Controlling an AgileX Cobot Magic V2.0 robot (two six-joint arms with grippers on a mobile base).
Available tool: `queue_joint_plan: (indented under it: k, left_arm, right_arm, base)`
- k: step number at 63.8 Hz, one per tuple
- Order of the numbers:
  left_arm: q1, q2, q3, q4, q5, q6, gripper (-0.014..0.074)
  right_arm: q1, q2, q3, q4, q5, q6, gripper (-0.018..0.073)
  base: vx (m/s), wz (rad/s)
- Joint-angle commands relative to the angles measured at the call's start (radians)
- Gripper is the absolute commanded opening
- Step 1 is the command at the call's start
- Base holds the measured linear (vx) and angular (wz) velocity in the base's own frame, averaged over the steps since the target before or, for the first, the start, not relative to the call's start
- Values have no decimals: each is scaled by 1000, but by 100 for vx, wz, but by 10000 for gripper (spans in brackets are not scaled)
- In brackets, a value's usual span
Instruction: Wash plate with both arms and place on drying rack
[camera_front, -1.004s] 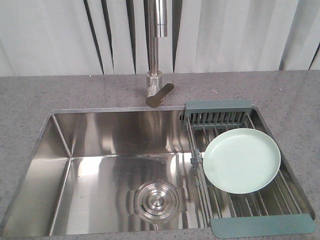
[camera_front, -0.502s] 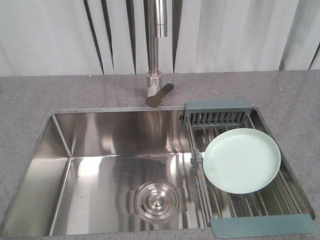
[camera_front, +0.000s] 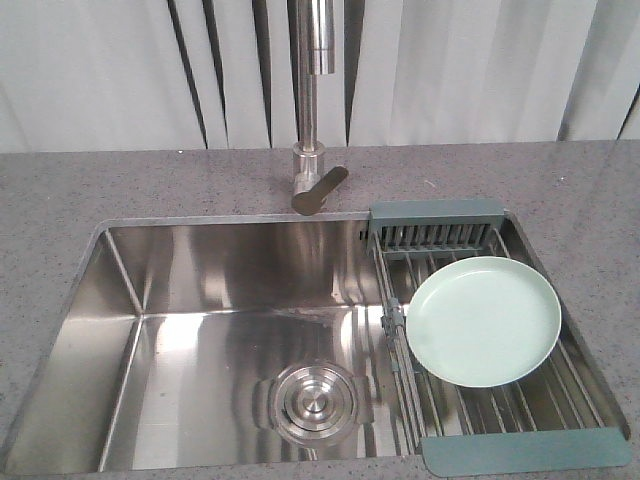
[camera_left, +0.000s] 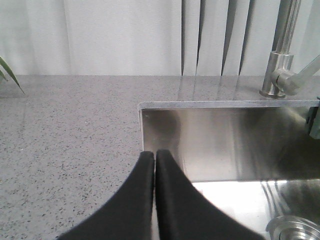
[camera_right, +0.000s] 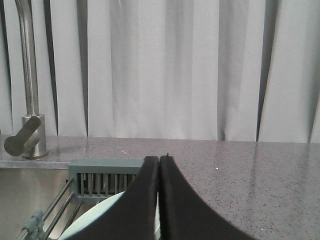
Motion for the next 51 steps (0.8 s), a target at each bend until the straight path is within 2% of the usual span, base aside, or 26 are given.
queue_joint_plan:
  k: [1, 51]
  left_arm:
    - [-8, -15, 23, -8, -82, 0, -6]
    - [-8, -15, 23, -8, -82, 0, -6]
  right_arm:
    - [-6, -7, 3, -8, -70, -3, -3]
    - [-6, -7, 3, -8, -70, -3, -3]
  base:
    - [0, 0]
    - [0, 0]
